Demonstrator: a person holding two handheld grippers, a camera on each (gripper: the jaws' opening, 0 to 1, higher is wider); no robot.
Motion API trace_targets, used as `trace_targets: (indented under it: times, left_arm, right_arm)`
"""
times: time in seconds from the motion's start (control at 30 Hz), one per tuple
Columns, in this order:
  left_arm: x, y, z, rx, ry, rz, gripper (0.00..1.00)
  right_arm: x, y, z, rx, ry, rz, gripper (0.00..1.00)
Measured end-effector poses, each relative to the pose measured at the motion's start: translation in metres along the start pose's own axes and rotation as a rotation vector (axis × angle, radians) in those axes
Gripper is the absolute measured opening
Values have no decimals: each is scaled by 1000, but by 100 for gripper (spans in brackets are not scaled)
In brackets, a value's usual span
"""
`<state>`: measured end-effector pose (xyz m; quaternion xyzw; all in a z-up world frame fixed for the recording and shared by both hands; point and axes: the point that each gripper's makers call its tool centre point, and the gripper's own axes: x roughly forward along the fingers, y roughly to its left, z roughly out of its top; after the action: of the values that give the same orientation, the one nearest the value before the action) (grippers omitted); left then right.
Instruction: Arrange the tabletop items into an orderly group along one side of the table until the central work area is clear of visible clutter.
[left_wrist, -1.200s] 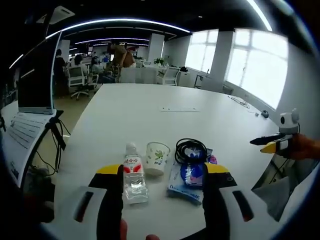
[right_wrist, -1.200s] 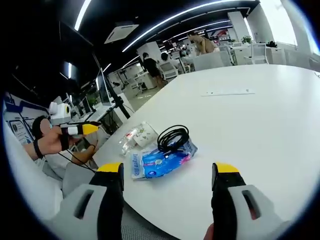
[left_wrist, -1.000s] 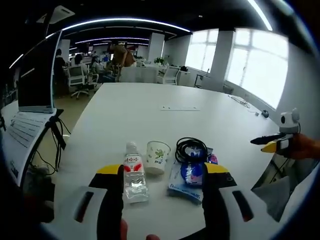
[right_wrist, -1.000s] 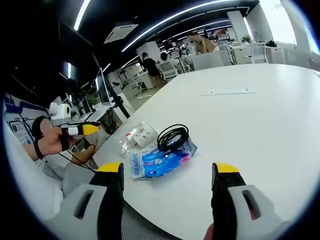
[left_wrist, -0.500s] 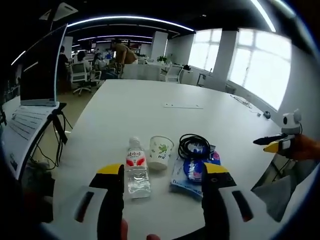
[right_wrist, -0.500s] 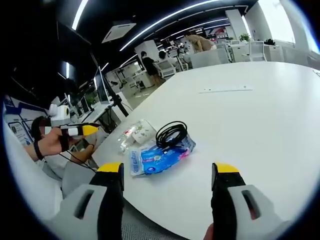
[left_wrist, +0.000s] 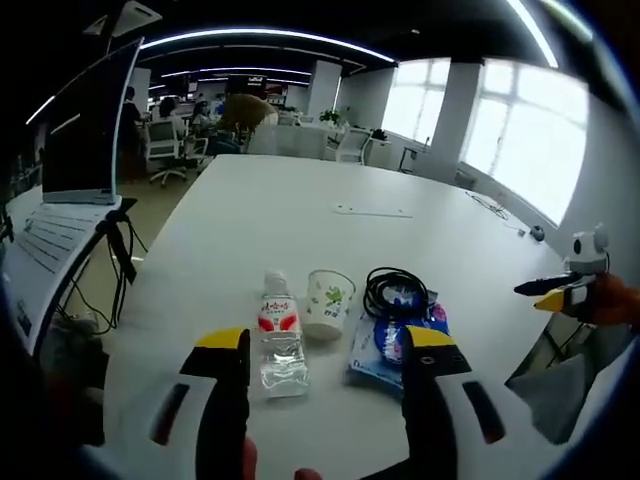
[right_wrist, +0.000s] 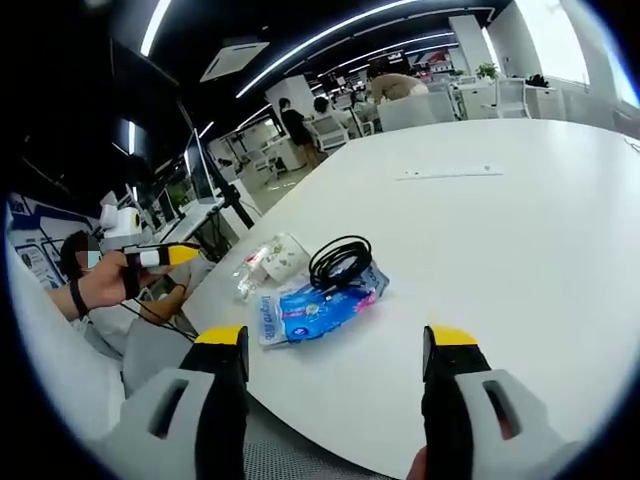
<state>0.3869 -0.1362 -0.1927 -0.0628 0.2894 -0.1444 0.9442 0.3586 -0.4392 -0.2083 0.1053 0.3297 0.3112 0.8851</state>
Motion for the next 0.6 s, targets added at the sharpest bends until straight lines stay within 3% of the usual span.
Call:
trace_targets:
  times: [0.6]
  left_arm:
    - [13, 19, -1, -15, 16, 19, 59]
  right_arm:
    - [0, 1, -8, 19, 14, -16, 70]
